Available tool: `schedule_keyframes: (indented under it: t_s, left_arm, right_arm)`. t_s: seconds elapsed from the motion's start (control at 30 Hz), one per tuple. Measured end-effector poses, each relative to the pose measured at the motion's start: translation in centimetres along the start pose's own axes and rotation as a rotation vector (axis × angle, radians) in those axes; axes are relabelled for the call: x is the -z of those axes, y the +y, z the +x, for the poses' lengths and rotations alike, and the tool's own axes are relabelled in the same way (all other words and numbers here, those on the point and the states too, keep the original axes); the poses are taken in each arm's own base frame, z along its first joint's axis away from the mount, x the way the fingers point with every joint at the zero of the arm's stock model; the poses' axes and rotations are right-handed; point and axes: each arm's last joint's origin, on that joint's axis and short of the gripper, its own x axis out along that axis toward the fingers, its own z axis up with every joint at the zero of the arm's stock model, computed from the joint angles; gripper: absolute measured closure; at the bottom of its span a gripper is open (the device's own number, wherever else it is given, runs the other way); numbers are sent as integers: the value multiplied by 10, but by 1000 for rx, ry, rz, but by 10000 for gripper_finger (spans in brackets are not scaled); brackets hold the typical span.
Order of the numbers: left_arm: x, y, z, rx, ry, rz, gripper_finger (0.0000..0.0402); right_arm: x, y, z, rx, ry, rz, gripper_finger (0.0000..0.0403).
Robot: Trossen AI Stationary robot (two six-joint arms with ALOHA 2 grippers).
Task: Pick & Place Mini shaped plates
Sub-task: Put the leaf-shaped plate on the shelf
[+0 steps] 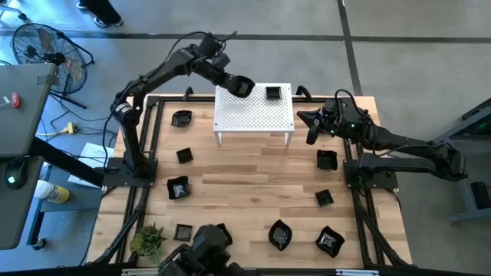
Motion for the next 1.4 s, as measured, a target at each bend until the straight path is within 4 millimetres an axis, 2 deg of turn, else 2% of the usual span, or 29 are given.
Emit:
schedule_keyframes:
  t_s: [0.23, 0.37, 0.5, 0.7, 1.0, 1.4]
  left_arm:
    - [1, 4, 2, 56, 24, 210, 400]
    - [4, 3, 4, 74, 48, 195, 400]
    - [6, 4, 15, 52, 77, 157, 400]
    - [6, 1, 20, 41, 75, 189, 400]
    - [6, -2, 21, 4, 68, 186, 399]
    - [6, -3, 22, -11, 63, 210, 345]
  right_arm:
    - [0, 0, 0, -3, 2, 0, 396]
    - [0, 0, 0, -4, 2, 6, 396]
    - [0, 0, 0, -4, 1, 7, 396]
    - [0, 0, 0, -4, 1, 7, 396]
    - [0, 0, 0, -4, 1, 11, 396]
    - [0, 0, 0, -4, 1, 10, 396]
